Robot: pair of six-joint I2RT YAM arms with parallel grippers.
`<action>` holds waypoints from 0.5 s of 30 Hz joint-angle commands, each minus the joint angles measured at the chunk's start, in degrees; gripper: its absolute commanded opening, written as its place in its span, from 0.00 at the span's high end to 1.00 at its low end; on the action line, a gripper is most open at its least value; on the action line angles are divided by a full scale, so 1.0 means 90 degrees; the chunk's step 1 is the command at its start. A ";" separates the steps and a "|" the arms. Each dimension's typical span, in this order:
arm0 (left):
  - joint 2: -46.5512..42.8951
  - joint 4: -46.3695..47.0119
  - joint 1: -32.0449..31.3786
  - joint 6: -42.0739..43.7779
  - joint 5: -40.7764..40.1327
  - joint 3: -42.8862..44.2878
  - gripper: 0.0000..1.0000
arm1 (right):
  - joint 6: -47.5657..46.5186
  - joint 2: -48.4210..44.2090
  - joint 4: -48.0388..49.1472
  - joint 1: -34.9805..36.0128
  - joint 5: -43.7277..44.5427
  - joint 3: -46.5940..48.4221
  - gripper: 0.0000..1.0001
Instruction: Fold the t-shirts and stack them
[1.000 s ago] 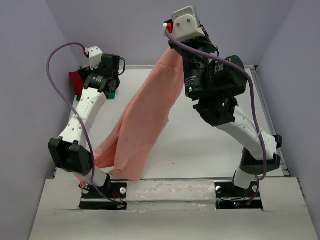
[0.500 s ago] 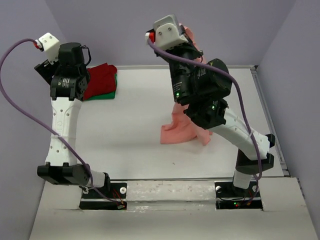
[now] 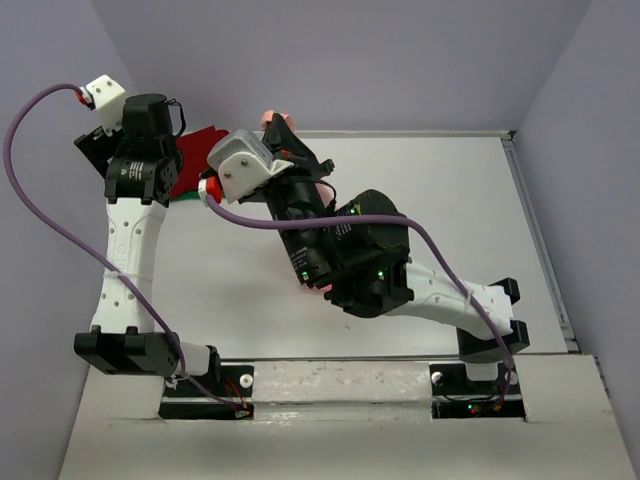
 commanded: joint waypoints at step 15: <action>0.0164 0.0265 0.0000 0.0118 0.0229 0.0089 0.01 | 0.4602 -0.1306 -0.3412 -0.6142 -0.1801 -0.1568 1.00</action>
